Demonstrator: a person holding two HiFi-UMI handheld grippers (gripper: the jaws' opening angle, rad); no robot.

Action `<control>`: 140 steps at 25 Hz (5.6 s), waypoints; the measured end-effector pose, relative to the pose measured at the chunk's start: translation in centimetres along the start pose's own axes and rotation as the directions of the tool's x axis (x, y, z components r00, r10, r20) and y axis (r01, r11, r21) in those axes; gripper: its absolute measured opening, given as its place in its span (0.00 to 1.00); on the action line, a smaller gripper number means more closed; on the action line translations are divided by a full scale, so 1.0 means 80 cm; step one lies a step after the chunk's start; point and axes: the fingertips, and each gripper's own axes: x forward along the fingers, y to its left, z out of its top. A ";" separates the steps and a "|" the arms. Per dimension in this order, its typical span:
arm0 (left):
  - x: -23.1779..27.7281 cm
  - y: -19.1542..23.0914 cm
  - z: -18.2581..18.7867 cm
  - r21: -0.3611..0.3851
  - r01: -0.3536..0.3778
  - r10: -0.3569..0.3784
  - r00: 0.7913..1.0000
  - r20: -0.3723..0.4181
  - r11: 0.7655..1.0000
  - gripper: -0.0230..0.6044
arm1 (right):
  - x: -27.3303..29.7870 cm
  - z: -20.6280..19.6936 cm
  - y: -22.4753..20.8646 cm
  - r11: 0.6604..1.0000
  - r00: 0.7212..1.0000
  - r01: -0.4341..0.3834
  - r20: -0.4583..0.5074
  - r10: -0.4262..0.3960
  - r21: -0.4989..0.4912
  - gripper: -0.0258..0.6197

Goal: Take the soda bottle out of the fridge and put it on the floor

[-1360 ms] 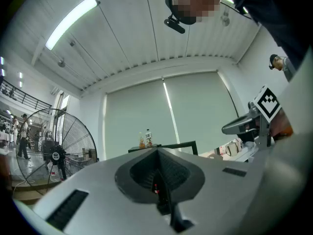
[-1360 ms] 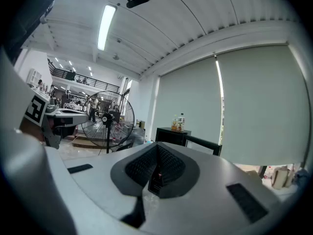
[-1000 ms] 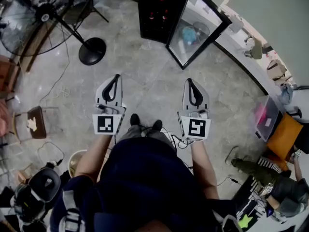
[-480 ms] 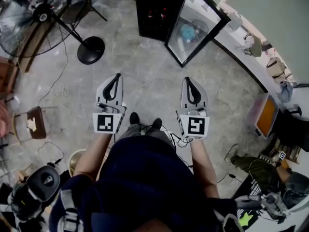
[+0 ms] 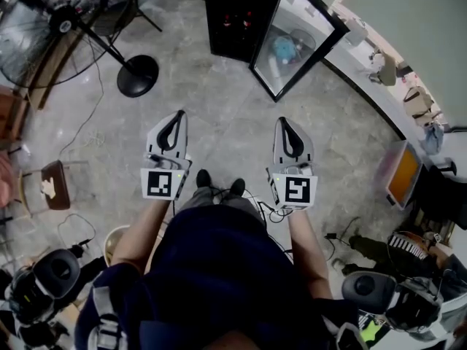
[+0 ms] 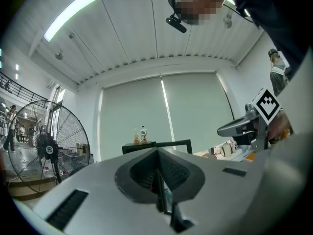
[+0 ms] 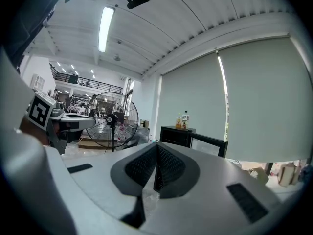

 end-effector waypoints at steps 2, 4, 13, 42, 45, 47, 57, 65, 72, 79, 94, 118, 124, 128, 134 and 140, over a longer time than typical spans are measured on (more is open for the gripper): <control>0.001 0.001 -0.001 0.001 -0.001 0.001 1.000 0.000 1.000 0.07 | 0.000 -0.001 0.000 1.000 1.000 -0.002 -0.003 0.002 0.001 0.07; 0.004 0.003 -0.002 0.004 -0.001 0.001 1.000 -0.005 1.000 0.07 | 0.001 -0.001 -0.001 1.000 1.000 -0.005 -0.004 0.005 0.005 0.07; 0.026 -0.006 0.003 0.011 0.026 -0.026 1.000 -0.009 1.000 0.11 | 0.005 0.000 -0.021 1.000 1.000 -0.015 -0.017 0.016 0.015 0.07; 0.161 -0.019 -0.024 0.053 0.026 -0.025 1.000 -0.019 0.998 0.46 | 0.057 -0.039 -0.089 0.993 0.994 -0.111 -0.007 0.111 0.036 0.07; 0.202 0.013 -0.039 0.047 0.042 -0.042 0.999 -0.001 0.998 0.46 | 0.104 -0.045 -0.086 0.995 0.995 -0.097 -0.009 0.097 0.028 0.07; 0.233 0.039 -0.054 0.037 0.060 -0.060 0.998 0.012 0.998 0.46 | 0.145 -0.049 -0.084 0.996 0.997 -0.081 -0.011 0.082 0.024 0.07; 0.438 0.184 -0.119 0.004 0.208 -0.208 0.978 -0.018 0.978 0.46 | 0.416 -0.051 -0.077 0.999 0.998 0.004 -0.067 -0.002 0.035 0.07; 0.546 0.215 -0.182 -0.001 0.253 -0.253 0.966 -0.062 0.967 0.46 | 0.518 -0.082 -0.107 0.999 0.995 0.034 -0.098 -0.031 0.026 0.07; 0.620 0.206 -0.247 0.012 0.225 -0.223 0.971 -0.089 0.974 0.46 | 0.575 -0.120 -0.130 0.999 0.994 -0.024 -0.108 0.027 0.035 0.07; 0.702 0.197 -0.342 -0.014 0.183 -0.183 0.976 -0.117 0.983 0.46 | 0.628 -0.181 -0.159 0.997 0.987 -0.071 -0.140 0.075 0.033 0.07; 0.826 0.206 -0.582 0.000 0.147 -0.144 0.965 -0.218 0.989 0.46 | 0.717 -0.326 -0.183 0.996 0.986 -0.077 -0.148 0.082 0.038 0.07; 0.943 0.240 -0.874 -0.010 0.051 -0.051 0.964 -0.259 0.999 0.47 | 0.817 -0.531 -0.172 0.996 0.992 -0.089 -0.089 0.090 0.020 0.07; 0.975 0.245 -0.946 -0.030 0.031 -0.039 0.959 -0.282 0.999 0.49 | 0.846 -0.577 -0.167 0.995 0.994 -0.096 -0.049 0.097 0.016 0.07; 0.995 0.252 -0.991 -0.043 0.001 -0.014 0.954 -0.300 0.999 0.50 | 0.855 -0.607 -0.163 0.994 0.993 -0.108 -0.042 0.108 0.023 0.07; 1.022 0.257 -1.043 -0.047 -0.027 0.011 0.949 -0.314 0.999 0.52 | 0.868 -0.638 -0.154 0.992 0.992 -0.127 -0.019 0.128 0.012 0.07; 1.048 0.271 -1.089 -0.060 -0.069 0.045 0.942 -0.331 0.996 0.55 | 0.876 -0.653 -0.156 0.989 0.990 -0.143 0.020 0.143 0.027 0.07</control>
